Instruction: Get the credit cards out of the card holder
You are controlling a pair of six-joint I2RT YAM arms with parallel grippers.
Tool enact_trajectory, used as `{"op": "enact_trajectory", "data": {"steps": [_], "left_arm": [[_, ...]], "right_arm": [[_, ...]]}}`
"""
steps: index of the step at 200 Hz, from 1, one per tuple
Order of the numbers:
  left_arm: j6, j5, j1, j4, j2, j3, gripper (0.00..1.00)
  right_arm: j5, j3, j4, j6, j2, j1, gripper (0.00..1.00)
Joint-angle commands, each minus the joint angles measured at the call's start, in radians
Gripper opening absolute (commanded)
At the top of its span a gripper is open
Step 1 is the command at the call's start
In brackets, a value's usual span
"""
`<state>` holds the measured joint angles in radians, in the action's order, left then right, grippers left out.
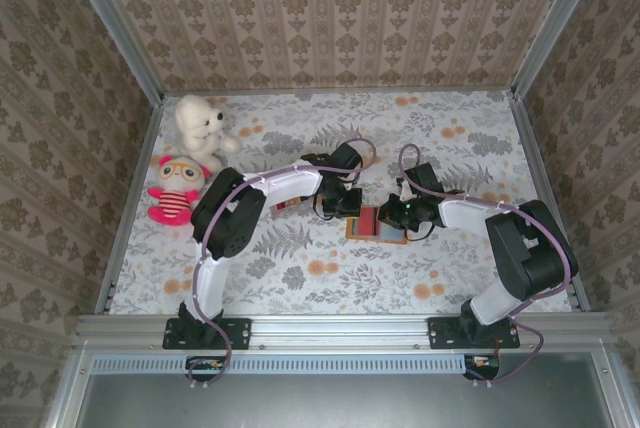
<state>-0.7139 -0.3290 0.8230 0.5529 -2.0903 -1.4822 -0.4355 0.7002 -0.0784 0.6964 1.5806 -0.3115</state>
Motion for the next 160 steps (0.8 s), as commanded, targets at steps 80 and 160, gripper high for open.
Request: {"op": "enact_trajectory", "data": {"steps": [80, 160], "left_arm": [[0.010, 0.025, -0.003, 0.056, -0.035, 0.012, 0.08], [0.013, 0.031, -0.004, 0.058, -0.023, 0.021, 0.08]], "right_arm": [[-0.103, 0.010, 0.053, -0.005, 0.062, 0.007, 0.15], [-0.021, -0.022, -0.065, -0.063, -0.067, 0.054, 0.02]]}}
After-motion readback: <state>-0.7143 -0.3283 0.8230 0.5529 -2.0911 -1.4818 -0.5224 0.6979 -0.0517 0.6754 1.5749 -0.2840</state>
